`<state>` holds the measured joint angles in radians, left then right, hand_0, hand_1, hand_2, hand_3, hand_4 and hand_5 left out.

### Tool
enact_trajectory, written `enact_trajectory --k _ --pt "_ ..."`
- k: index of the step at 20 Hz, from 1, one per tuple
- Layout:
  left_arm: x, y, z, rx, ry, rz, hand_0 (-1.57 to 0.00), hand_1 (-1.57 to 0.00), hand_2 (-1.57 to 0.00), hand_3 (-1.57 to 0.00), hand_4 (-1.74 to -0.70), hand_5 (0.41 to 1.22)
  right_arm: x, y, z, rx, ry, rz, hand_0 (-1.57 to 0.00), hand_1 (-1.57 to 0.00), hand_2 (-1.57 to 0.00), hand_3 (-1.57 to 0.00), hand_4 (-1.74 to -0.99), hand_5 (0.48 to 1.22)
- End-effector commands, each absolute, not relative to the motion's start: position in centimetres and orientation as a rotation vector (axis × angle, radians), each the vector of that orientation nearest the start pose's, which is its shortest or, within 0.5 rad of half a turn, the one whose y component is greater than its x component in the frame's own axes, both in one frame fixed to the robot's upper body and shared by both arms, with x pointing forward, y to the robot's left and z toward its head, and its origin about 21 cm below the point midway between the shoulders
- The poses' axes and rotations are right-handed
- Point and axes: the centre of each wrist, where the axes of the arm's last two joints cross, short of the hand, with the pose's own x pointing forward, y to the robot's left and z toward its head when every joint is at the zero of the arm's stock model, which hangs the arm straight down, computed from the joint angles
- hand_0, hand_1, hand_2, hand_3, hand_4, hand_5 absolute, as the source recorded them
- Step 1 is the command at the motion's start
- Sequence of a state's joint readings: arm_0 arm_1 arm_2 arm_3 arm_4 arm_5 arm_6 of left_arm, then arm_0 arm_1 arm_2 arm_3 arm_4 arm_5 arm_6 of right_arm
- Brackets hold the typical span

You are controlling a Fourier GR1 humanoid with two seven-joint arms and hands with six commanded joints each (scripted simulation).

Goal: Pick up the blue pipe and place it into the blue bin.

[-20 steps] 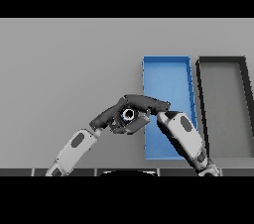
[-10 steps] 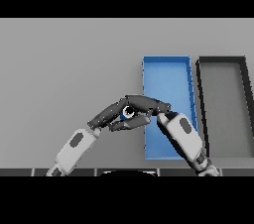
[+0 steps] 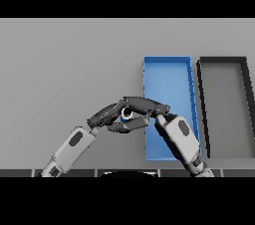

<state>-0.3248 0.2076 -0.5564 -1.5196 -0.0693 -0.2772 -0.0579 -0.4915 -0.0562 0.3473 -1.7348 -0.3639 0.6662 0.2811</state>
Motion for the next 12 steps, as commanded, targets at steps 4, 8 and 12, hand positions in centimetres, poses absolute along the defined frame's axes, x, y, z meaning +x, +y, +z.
enact_trajectory --k 4,8,12 --pt "27.4 12.4 4.3 -0.438 -1.618 -1.041 -0.06 -0.06 -0.05 -0.06 -0.89 0.638 28.7 -10.3 16.0 0.947 -1.678 1.124 -1.57 -1.57 -1.57 -1.57 -1.493 1.219" --pt "27.3 11.8 4.5 -0.445 -1.581 -1.005 -0.03 -0.02 -0.02 -0.02 -0.89 0.576 29.0 -10.4 15.6 0.977 -1.672 1.101 -1.57 -1.57 -1.57 -1.57 -1.489 1.22" --pt "27.0 12.2 4.1 -0.424 -1.555 -0.991 -0.01 -0.01 -0.01 -0.01 -0.9 0.548 29.3 -10.8 17.2 1.025 -1.629 1.023 -1.57 -1.57 -1.57 -1.57 -1.491 1.221"
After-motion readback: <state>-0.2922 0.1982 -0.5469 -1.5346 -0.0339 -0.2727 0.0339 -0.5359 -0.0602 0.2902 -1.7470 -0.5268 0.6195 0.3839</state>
